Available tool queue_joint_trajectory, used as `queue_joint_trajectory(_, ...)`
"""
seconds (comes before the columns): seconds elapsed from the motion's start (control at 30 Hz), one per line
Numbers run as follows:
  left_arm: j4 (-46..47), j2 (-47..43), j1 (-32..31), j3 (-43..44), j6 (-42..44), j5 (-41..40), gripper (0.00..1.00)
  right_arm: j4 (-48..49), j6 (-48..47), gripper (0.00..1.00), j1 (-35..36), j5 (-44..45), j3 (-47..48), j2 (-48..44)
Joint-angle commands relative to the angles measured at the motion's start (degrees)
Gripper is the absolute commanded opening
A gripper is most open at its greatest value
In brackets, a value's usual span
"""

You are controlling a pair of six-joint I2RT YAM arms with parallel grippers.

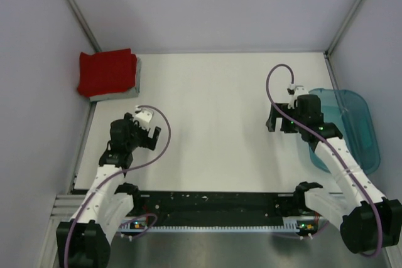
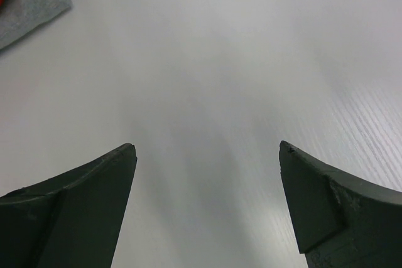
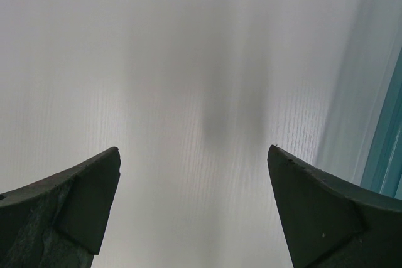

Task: Fold and stack the t-shirts
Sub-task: Put the neatly folded tshirt into the corner of the board with the left arm

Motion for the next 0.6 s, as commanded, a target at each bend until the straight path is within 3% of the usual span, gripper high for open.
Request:
queue_joint_trajectory(0.0,11.3,-1.0,0.2,-5.4,-3.9,0.2,0.99,2.8,0.0,0.99,-0.5,0.4,-0.8,-2.1)
queue_joint_trajectory(0.57,11.8,-0.3,0.2,-5.2,-5.0,-2.8,0.99,3.5,0.1,0.99,-0.5,2.1,-1.9,-3.6)
